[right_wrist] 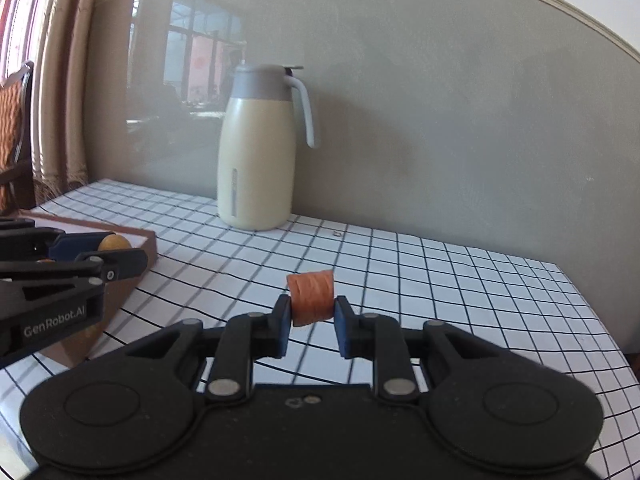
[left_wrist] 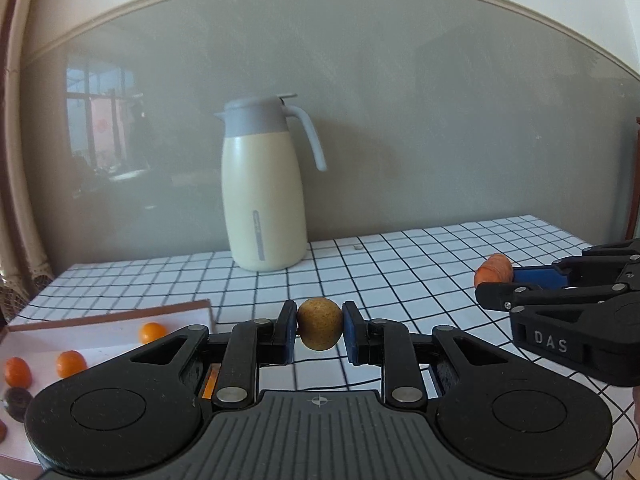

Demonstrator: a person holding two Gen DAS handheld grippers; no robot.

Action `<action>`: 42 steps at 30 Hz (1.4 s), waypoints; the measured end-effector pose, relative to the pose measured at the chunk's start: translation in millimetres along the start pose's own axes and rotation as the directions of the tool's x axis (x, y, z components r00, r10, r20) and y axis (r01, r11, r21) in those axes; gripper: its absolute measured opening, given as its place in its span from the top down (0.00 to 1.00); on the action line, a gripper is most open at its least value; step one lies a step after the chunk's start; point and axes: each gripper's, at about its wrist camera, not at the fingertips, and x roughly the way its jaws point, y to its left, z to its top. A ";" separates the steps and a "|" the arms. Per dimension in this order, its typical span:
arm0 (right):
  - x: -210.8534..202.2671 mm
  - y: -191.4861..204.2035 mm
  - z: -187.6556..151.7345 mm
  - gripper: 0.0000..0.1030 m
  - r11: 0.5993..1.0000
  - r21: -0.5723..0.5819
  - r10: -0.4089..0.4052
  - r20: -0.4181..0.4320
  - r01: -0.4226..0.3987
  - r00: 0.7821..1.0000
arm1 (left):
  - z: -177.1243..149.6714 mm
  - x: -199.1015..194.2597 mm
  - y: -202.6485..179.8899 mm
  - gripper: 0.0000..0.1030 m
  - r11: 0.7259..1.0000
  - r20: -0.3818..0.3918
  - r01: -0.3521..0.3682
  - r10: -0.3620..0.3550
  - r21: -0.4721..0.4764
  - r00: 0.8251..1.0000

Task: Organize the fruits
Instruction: 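Carry the brown fruit and carrot piece over the white box with both tools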

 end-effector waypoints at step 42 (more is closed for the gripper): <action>15.8 188.4 42.4 0.87 0.934 -0.159 0.331 0.057 -0.319 0.942 | -32.4 -61.8 191.6 0.76 0.934 -0.008 -0.336 0.338 -0.124 0.941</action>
